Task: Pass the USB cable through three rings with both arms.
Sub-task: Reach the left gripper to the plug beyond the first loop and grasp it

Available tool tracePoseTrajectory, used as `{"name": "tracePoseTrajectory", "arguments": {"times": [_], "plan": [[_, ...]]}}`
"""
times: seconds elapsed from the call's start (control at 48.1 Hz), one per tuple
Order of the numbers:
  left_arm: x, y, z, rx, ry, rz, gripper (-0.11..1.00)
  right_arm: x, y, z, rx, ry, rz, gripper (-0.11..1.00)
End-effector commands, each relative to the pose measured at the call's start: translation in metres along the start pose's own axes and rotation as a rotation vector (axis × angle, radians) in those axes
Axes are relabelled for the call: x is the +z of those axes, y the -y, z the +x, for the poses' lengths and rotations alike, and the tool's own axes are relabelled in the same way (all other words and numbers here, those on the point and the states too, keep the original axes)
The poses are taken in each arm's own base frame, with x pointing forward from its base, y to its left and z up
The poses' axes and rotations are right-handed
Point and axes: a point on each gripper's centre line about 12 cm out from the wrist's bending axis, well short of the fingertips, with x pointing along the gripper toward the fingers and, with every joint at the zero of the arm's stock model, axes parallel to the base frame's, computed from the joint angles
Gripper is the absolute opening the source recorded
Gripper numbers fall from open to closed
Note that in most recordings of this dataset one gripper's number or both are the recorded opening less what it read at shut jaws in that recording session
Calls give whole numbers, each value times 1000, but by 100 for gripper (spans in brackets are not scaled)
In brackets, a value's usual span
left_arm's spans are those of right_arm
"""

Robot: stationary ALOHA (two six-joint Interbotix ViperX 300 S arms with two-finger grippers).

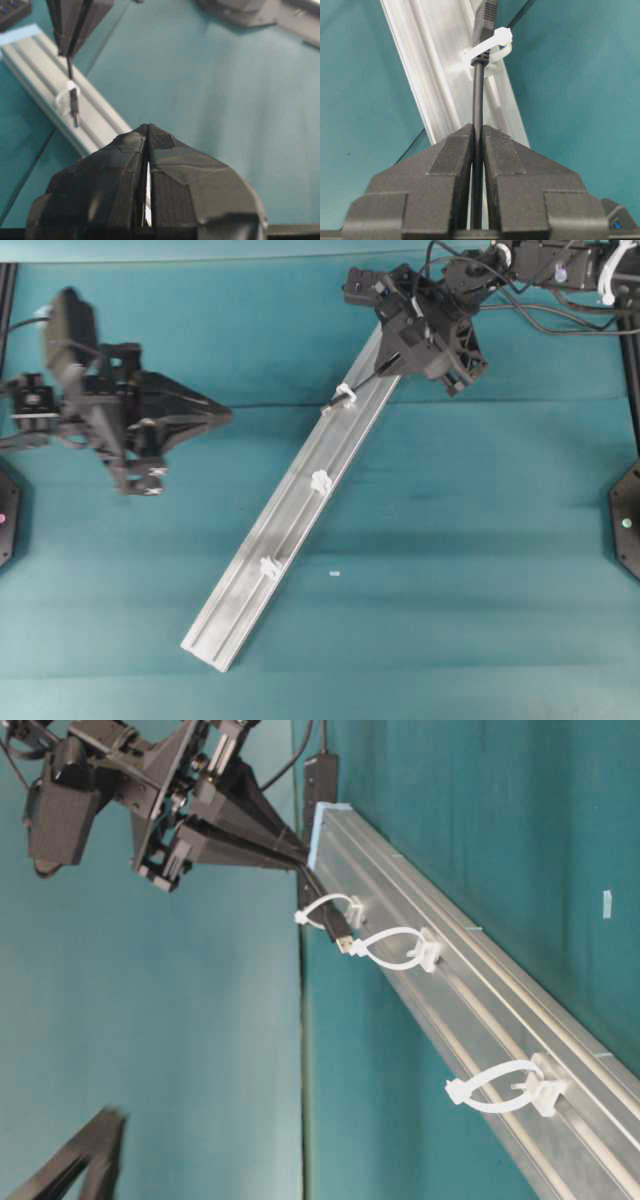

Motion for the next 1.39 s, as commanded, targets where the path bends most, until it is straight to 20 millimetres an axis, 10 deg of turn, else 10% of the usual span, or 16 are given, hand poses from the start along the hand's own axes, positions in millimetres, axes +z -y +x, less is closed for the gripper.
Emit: {"name": "tracePoseTrajectory", "arguments": {"times": [0.0, 0.332, 0.665, 1.101, 1.371], "plan": [[9, 2, 13, -6, 25, 2, -1, 7, 3, 4, 0, 12, -22, 11], [-16, -14, 52, 37, -48, -5, 9, 13, 4, 11, 10, 16, -38, 11], [-24, -20, 79, 54, -85, -11, 91, 13, 3, 11, 14, 18, -39, 11], [-51, -40, 143, 110, -196, -35, 84, 13, 3, 11, 16, 19, -36, 11], [-65, -51, 151, 142, -252, -43, 84, 14, 3, 11, 16, 20, -38, 11]]}}
